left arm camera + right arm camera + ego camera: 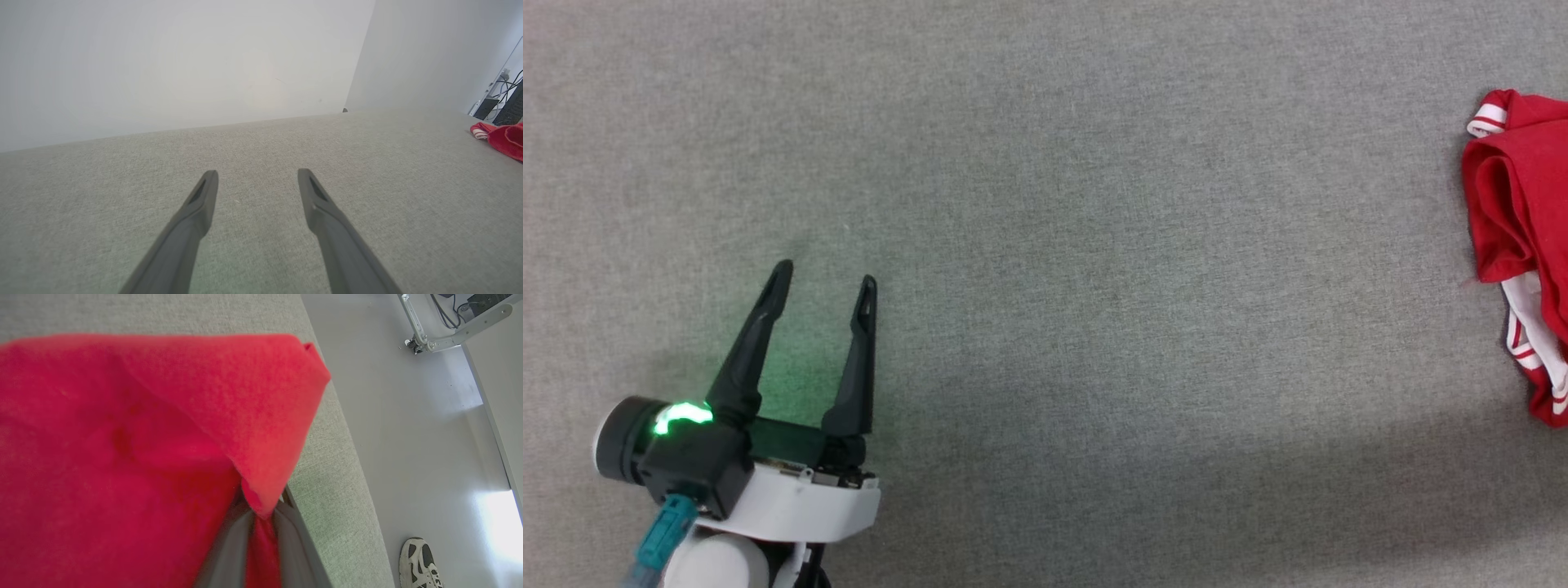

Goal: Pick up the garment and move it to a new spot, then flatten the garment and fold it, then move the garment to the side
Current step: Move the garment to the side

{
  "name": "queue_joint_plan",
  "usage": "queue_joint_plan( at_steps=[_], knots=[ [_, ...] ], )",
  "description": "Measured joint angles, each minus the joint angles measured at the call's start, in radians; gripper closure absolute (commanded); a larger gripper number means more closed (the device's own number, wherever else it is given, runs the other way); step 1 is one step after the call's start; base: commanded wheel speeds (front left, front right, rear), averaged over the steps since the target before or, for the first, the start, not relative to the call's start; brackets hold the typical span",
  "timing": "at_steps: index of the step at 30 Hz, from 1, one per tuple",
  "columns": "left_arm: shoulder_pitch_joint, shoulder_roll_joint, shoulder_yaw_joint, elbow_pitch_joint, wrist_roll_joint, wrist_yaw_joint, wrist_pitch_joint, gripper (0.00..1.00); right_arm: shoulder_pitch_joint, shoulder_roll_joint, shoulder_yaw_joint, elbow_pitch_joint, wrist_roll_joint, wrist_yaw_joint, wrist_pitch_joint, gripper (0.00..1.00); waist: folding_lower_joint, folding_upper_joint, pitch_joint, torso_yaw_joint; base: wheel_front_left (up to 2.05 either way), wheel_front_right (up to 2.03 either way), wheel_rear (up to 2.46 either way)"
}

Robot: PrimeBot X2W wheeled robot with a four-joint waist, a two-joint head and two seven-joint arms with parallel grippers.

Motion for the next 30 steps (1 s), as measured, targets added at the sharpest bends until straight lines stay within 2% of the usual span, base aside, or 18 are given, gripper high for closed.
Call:
queue_joint_plan(
  at_steps=[4,5,7,8,9,14,20,25,30],
  knots=[
    [0.004,0.003,0.0,-0.012,0.0,0.005,0.007,0.0,-0.024,0.009,0.005,0.04,-0.012,0.0,-0.023,1.0,0.0,0.0,-0.003,-0.002,0.0,0.0,0.0],
    [0.005,0.002,-0.001,-0.013,0.0,0.008,0.007,0.0,-0.029,0.01,0.008,0.048,-0.016,0.0,-0.026,0.9,0.0,0.0,-0.005,-0.002,0.0,0.0,0.0],
    [0.006,0.001,-0.003,-0.012,0.0,0.012,0.008,0.0,-0.036,0.012,0.013,0.058,-0.02,0.0,-0.043,0.56,0.0,0.0,-0.009,-0.003,0.0,0.0,0.0],
    [0.006,0.0,-0.005,-0.012,0.0,0.013,0.008,0.0,-0.041,0.012,0.017,0.062,-0.027,0.0,-0.052,0.22,0.0,0.0,-0.013,-0.003,0.0,0.0,0.0],
    [0.007,-0.003,-0.006,-0.009,-0.003,0.013,0.007,0.0,-0.045,0.011,0.019,0.064,-0.029,0.0,-0.062,0.0,0.0,0.0,-0.017,-0.003,0.0,0.0,0.0],
    [0.013,-0.018,-0.008,0.028,-0.024,0.014,0.002,0.0,-0.054,0.011,0.029,0.068,-0.013,0.0,-0.102,0.0,0.0,0.0,-0.053,-0.002,0.0,0.0,0.0],
    [0.015,-0.032,-0.019,0.08,-0.039,0.014,-0.012,0.0,-0.017,0.012,0.086,0.032,0.02,0.0,-0.112,0.0,0.0,0.0,-0.121,0.004,0.0,0.0,0.0],
    [0.017,-0.038,-0.012,0.153,-0.049,0.022,-0.02,0.0,0.061,0.057,0.121,-0.041,0.08,0.0,-0.162,0.0,0.0,0.0,-0.188,0.012,0.0,0.0,0.0],
    [0.02,-0.034,0.009,0.238,-0.06,0.03,-0.025,0.0,0.177,0.137,0.179,-0.125,0.123,0.0,-0.231,0.0,0.0,0.0,-0.259,0.02,0.0,0.0,0.0]
  ],
)
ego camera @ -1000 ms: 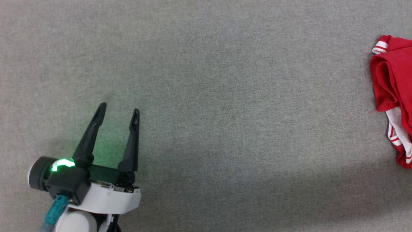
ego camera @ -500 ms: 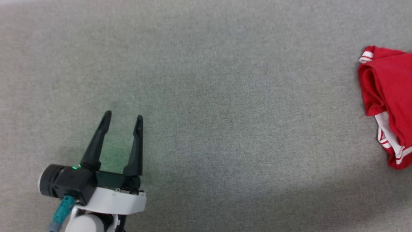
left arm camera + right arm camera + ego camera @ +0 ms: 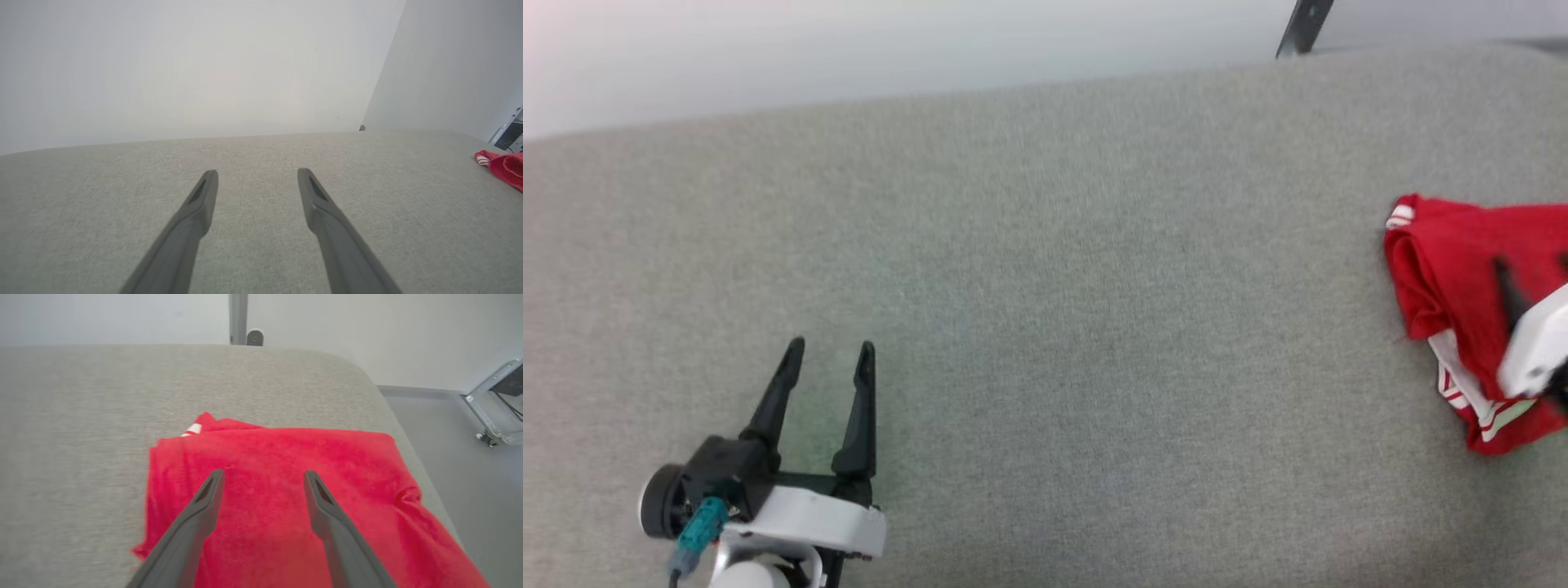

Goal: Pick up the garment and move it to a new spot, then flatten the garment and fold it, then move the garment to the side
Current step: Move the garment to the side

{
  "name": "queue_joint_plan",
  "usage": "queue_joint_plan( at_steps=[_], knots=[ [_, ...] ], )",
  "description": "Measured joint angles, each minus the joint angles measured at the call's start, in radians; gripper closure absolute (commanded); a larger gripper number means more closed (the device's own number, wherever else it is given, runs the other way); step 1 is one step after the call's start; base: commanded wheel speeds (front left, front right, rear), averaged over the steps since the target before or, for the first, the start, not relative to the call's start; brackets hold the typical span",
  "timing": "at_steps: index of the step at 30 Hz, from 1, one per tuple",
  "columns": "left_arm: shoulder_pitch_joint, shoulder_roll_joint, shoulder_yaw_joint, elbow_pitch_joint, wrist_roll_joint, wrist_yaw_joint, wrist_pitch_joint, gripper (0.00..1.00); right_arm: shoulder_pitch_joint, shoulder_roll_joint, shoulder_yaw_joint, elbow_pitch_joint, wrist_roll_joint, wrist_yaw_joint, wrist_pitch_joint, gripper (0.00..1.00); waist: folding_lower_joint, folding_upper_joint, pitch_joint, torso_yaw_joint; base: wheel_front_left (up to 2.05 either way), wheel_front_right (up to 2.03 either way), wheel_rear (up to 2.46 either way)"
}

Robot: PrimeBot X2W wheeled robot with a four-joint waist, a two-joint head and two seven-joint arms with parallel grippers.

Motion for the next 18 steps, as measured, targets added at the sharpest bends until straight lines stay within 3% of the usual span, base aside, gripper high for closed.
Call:
queue_joint_plan(
  at_steps=[10,18],
  knots=[
    [0.038,0.01,0.018,0.117,-0.014,0.011,-0.004,0.0,0.219,0.177,0.051,-0.169,0.016,0.0,-0.137,0.0,0.0,0.0,-0.126,0.013,0.0,0.0,0.0],
    [0.099,0.003,0.021,0.138,-0.016,0.014,-0.007,0.0,0.328,0.232,-0.003,-0.285,-0.002,0.0,-0.168,0.0,0.0,0.0,-0.202,0.013,0.0,0.0,0.0]
  ],
)
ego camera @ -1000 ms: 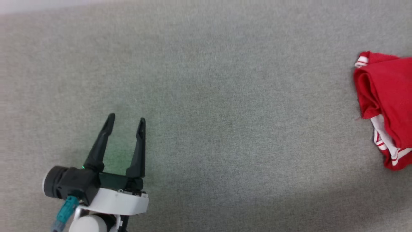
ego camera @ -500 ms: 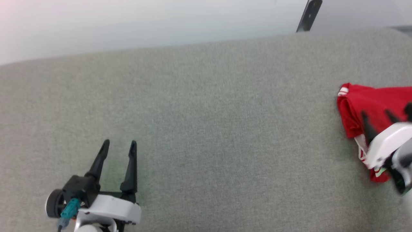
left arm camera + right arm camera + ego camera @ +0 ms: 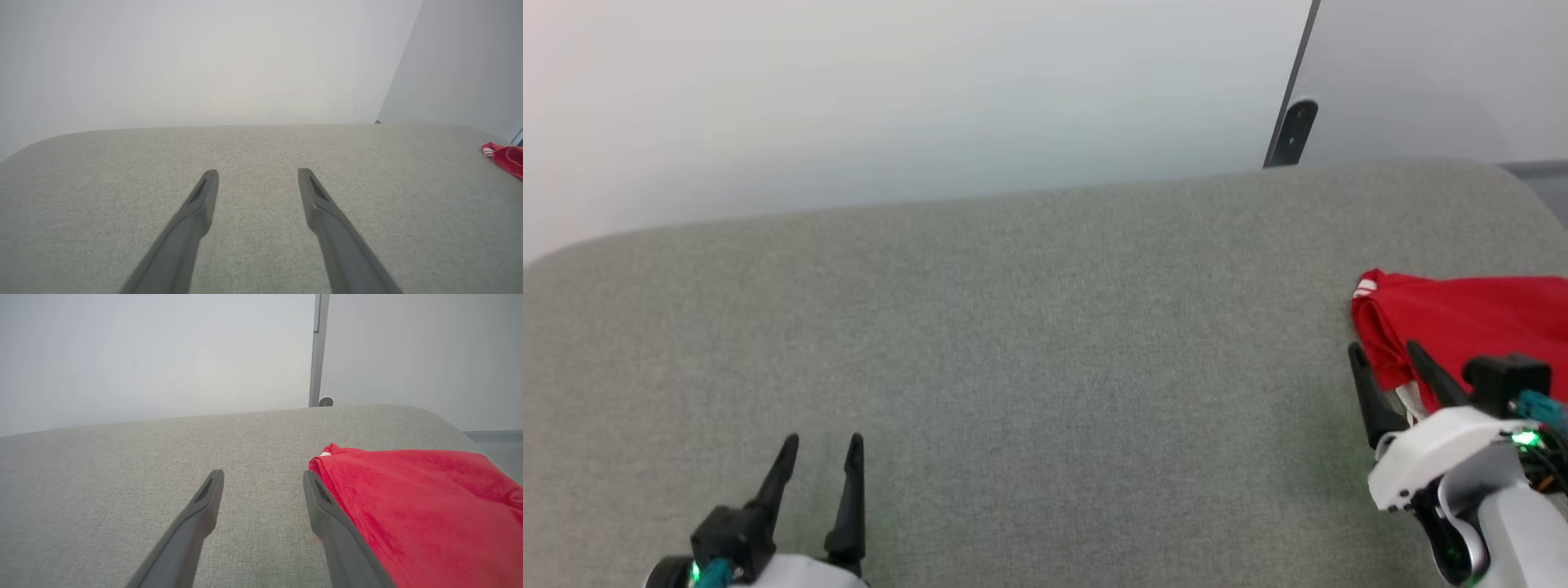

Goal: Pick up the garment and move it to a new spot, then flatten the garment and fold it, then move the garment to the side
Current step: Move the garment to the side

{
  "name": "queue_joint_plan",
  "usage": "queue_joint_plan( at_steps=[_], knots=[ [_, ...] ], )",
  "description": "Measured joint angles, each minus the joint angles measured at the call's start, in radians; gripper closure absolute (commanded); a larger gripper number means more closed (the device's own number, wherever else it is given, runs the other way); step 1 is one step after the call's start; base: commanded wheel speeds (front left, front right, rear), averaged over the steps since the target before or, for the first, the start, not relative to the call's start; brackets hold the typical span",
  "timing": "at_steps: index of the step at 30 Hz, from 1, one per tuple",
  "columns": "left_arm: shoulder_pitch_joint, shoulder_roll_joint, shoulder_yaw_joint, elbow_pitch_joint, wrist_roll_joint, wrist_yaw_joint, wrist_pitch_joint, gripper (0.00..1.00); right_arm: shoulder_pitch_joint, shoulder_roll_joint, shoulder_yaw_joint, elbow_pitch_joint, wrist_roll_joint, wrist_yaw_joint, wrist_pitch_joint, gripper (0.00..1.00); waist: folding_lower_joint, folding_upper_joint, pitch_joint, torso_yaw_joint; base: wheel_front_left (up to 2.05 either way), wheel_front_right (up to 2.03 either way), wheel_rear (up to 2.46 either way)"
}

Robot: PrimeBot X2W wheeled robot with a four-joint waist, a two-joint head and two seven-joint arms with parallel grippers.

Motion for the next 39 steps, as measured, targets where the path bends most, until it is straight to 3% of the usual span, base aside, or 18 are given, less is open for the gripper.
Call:
queue_joint_plan(
  at_steps=[8,23,39],
  knots=[
    [0.097,-0.007,0.016,-0.059,0.002,0.004,-0.002,0.0,0.155,0.024,-0.089,-0.194,-0.027,0.0,0.044,0.0,0.0,0.0,-0.062,0.017,0.0,0.0,0.0],
    [0.295,-0.03,0.065,-0.218,0.002,0.004,-0.003,0.0,0.462,0.098,-0.21,-0.551,-0.059,0.0,0.191,0.0,0.0,0.0,-0.081,0.056,0.0,0.0,0.0],
    [0.317,-0.031,0.054,-0.259,0.011,0.013,-0.003,0.0,0.509,0.128,-0.237,-0.634,-0.071,0.0,0.235,0.0,0.0,0.0,-0.065,0.056,0.0,0.0,0.0]
  ],
)
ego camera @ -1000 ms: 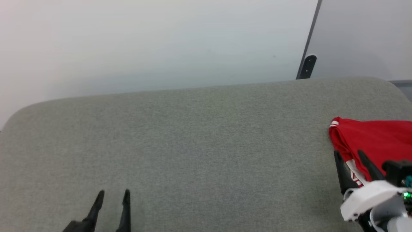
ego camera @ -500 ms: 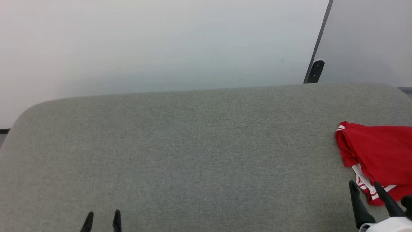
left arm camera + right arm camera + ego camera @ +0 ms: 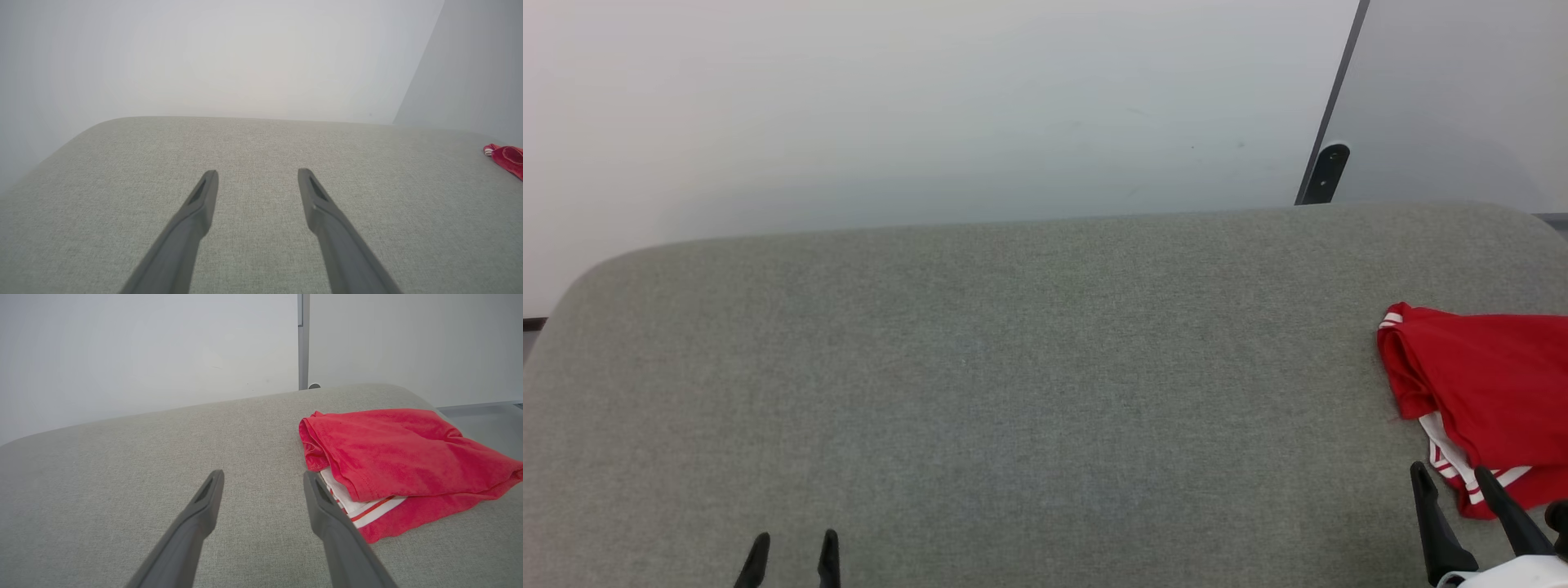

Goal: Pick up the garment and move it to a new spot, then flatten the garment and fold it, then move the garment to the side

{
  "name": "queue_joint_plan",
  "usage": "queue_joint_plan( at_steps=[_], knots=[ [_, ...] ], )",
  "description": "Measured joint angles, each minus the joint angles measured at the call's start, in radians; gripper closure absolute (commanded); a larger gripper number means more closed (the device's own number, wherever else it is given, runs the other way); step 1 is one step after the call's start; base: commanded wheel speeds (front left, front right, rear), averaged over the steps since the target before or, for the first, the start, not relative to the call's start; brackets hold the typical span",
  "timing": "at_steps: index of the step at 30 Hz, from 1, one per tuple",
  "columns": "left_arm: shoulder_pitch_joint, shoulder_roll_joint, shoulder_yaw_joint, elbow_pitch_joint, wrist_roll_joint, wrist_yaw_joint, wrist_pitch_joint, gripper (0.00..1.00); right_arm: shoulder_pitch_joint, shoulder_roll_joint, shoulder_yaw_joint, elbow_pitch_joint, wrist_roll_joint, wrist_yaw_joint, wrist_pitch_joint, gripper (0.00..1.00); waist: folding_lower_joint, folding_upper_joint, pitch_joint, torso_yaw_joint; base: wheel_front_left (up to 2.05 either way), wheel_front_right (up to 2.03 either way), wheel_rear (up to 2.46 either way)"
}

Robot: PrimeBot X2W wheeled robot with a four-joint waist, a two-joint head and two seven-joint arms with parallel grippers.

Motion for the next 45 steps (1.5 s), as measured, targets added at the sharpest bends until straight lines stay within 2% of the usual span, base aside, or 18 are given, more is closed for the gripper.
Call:
queue_joint_plan(
  at_steps=[24,25,30,45],
  knots=[
    [0.007,0.005,-0.011,-0.04,0.005,0.024,0.006,0.0,-0.006,0.005,0.015,0.006,0.005,0.0,0.004,0.0,0.0,0.0,0.011,0.001,0.0,0.0,0.0],
    [0.007,0.003,-0.011,-0.035,0.005,0.023,0.008,1.0,-0.006,0.006,0.016,0.011,0.005,0.0,0.004,1.0,0.0,0.0,0.011,0.001,0.0,0.0,0.0],
    [0.009,-0.011,-0.018,0.012,-0.003,0.022,0.01,1.0,0.009,0.016,0.017,0.064,0.011,0.0,0.009,1.0,0.0,0.0,0.012,0.001,0.0,0.0,0.0],
    [-0.058,-0.014,-0.014,0.07,-0.285,0.007,0.07,1.0,-0.024,0.021,0.017,0.124,0.264,0.0,0.003,1.0,0.0,0.0001,0.012,0.003,0.0,0.0,0.0]
  ],
)
